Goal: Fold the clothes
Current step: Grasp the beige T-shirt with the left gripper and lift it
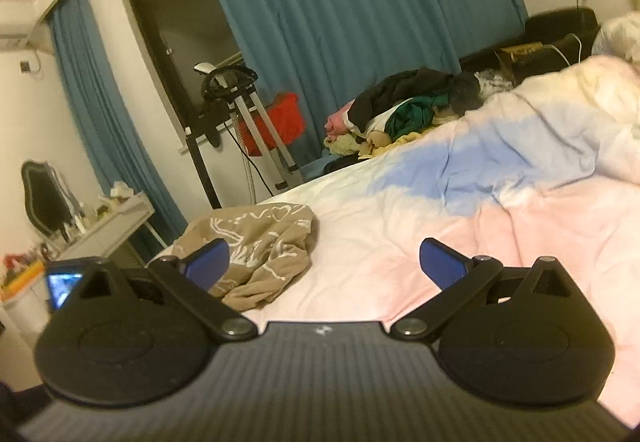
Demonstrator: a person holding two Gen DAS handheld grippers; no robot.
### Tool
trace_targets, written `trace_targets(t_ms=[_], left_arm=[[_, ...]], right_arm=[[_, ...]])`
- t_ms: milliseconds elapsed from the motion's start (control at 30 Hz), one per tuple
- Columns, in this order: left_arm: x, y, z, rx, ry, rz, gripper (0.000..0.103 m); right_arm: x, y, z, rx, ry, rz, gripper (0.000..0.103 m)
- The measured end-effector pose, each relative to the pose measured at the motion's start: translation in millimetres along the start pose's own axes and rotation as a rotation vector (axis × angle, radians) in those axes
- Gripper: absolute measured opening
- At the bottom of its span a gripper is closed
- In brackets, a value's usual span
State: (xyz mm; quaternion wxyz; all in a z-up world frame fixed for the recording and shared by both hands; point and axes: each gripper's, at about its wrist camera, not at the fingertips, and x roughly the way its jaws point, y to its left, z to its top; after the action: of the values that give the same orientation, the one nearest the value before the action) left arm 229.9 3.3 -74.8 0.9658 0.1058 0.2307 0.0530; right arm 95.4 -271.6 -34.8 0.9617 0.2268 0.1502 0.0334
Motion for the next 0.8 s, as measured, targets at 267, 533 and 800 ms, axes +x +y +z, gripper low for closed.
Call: trace_targets(t_ms=[267,533,800], left_arm=[[69.5,-13.0,17.3,0.062,0.003,0.011,0.101],[84.1,-28.6,39.0,0.076,0.036,-0.106,0.017],[-22.9,-36.2,56.9,0.034,-0.017,-0.239,0.006]], right_arm=[[32.1,-14.0,0.2,0.059,0.045,0.033,0.103],[55.8,-22.8,-6.8,0.067,0.082,0.021,0.103],[42.8,-26.6,-6.7,0.092,0.048,0.016,0.103]])
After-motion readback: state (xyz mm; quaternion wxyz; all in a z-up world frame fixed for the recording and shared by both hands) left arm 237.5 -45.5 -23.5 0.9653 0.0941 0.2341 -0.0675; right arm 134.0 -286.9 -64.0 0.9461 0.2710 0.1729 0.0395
